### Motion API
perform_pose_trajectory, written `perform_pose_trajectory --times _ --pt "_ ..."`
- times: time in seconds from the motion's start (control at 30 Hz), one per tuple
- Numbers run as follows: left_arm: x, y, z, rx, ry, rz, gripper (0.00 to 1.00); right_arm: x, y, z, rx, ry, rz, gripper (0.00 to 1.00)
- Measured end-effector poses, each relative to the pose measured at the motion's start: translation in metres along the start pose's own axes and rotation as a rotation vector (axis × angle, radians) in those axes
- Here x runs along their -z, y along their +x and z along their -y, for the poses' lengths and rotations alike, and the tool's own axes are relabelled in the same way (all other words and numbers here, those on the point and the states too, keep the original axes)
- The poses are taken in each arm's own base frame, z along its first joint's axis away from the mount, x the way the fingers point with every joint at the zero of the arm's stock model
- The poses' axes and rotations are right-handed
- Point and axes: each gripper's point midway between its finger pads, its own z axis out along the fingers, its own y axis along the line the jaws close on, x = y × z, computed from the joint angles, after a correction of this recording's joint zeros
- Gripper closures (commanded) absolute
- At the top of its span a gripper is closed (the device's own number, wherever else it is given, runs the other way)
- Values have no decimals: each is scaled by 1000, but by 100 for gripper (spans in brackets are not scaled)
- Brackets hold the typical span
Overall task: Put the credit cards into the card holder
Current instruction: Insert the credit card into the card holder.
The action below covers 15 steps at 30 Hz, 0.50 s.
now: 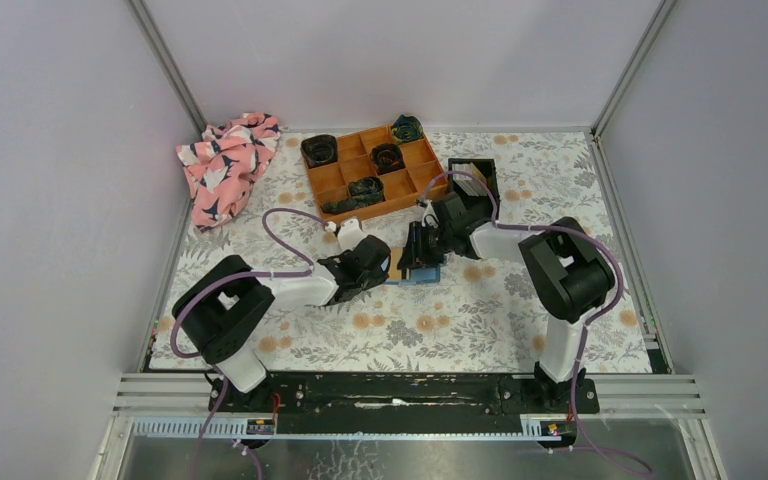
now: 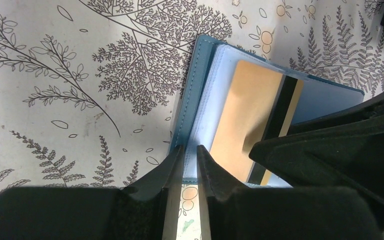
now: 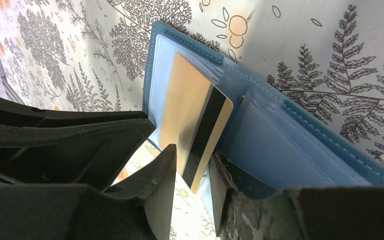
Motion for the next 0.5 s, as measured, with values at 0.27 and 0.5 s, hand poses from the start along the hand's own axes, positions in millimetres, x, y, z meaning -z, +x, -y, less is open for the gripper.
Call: perform_pose_trajectory --times 0.27,0.5 --pt "0 0 0 0 1 1 77 4 2 3 4 32 17 61" --pt "0 0 -1 2 4 4 77 9 3 7 5 64 36 62"
